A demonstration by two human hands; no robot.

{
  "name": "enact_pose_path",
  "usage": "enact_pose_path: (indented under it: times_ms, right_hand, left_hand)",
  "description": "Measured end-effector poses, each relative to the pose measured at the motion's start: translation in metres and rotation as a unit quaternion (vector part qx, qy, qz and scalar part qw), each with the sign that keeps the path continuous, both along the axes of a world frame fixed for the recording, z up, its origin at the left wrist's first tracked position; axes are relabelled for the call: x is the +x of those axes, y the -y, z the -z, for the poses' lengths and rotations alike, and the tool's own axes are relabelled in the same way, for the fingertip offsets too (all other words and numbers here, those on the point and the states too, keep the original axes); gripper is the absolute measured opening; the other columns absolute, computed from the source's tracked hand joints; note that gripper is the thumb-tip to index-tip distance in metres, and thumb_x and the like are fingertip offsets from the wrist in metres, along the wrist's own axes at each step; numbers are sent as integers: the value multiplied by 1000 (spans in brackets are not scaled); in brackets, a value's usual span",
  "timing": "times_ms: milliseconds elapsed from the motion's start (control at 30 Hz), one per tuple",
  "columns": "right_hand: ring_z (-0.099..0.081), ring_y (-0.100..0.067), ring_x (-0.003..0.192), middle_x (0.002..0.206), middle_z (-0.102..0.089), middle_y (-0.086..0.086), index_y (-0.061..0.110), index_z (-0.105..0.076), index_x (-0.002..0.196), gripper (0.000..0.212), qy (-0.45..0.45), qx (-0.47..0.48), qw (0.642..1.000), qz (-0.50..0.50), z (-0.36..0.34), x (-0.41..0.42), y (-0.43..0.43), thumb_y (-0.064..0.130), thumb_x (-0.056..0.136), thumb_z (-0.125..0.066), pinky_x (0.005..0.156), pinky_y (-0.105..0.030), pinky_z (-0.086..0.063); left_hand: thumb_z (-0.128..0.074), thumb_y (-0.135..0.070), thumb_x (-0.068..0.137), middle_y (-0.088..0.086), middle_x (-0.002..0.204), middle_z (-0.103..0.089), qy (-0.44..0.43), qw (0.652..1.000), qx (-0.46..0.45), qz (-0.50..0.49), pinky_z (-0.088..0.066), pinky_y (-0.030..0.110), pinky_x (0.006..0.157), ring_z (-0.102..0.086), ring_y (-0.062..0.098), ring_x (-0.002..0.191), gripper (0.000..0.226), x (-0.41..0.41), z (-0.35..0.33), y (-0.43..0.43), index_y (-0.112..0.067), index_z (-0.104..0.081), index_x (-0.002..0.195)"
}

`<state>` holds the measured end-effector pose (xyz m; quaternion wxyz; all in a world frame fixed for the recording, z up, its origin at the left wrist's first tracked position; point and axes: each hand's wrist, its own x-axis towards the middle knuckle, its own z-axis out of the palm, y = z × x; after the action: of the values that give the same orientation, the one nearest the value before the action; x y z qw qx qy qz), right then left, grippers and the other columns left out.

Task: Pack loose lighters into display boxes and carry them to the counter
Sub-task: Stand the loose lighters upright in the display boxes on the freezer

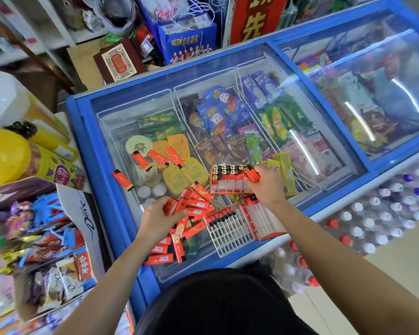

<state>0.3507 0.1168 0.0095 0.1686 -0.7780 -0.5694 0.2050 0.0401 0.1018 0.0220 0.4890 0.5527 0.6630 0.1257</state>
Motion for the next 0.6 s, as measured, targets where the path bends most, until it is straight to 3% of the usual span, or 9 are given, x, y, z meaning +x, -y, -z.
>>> enact_pose_path:
  times_ms: [133,267,333,433,533,600]
  right_hand:
    - [-45,-11,56,59,-47,10,21,-48,67,35,-49,-5,999,0,0,3,0,22,82,-79,56,-27,-33]
    - [-43,-4,55,60,-49,11,28,-48,64,39,-120,-1,993,21,-11,11,1,27,79,-83,57,-18,-33]
    - [-44,-3,55,60,-50,10,21,-53,65,35,-159,-14,987,23,-17,15,0,30,79,-84,57,-18,-34]
    - [-50,-4,59,65,-58,8,17,-65,76,25,-229,-37,972,27,-21,18,2,36,84,-79,60,-22,-41]
    - [-46,-6,53,59,-53,7,18,-64,75,25,-291,-29,955,51,-22,21,6,34,93,-70,58,-24,-38]
    - [-43,-7,56,62,-49,-2,12,-62,73,30,-288,-23,956,44,-23,24,6,33,94,-68,61,-23,-36]
  left_hand:
    - [-81,-37,84,-9,63,-64,37,999,-8,-13,-40,22,55,-55,2,54,21,7,-2,11,-23,-66,83]
    - [-77,-52,82,1,102,-72,31,999,-17,-34,-51,32,72,-67,19,93,50,9,1,17,-16,-67,115]
    - [-77,-56,80,2,113,-72,42,998,-26,-37,-55,36,82,-70,23,100,58,12,1,20,-20,-65,124]
    - [-80,-48,81,-5,101,-74,63,997,-28,-32,-55,34,81,-72,19,93,40,15,0,22,-25,-68,112]
    - [-79,-56,78,-4,105,-74,64,997,-25,-23,-56,39,89,-71,17,99,52,18,-1,22,-26,-68,118]
    - [-79,-60,75,-6,108,-74,70,997,-28,-23,-56,44,94,-71,17,101,58,18,-2,22,-28,-67,122]
